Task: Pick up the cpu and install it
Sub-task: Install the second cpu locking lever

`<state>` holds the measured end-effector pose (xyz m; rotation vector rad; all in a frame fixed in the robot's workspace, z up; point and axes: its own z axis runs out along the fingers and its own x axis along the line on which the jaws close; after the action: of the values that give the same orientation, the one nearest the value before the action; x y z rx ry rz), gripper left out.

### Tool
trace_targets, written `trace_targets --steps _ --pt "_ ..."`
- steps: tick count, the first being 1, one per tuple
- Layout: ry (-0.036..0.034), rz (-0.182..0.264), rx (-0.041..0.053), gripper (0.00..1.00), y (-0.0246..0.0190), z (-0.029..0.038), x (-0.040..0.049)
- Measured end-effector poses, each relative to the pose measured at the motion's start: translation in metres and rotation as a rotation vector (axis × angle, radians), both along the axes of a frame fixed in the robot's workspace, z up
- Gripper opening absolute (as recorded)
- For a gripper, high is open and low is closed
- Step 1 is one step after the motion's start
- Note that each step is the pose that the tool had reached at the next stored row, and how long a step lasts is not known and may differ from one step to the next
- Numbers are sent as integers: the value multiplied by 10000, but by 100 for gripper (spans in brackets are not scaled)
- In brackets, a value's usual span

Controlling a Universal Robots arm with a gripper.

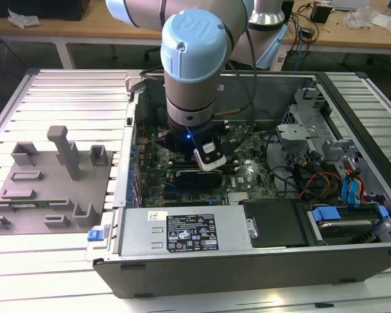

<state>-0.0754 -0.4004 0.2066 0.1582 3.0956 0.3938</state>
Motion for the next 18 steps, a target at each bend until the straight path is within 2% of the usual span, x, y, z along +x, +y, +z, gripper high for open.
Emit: trace_targets --steps 2,4,6,11,13,16,17,18 --pt "1 0 72 11 -25 0 0" --pt "1 1 222 11 -54 2 0" --pt "1 1 360 11 -66 2 0" --pt "-4 1 916 11 -82 0 0" --pt "-11 -2 1095 11 -81 -7 0" --pt "-8 -24 1093 11 -86 -3 0" --pt "-7 -30 1091 11 -87 13 0" --pt "-9 -39 1093 11 -86 62 0"
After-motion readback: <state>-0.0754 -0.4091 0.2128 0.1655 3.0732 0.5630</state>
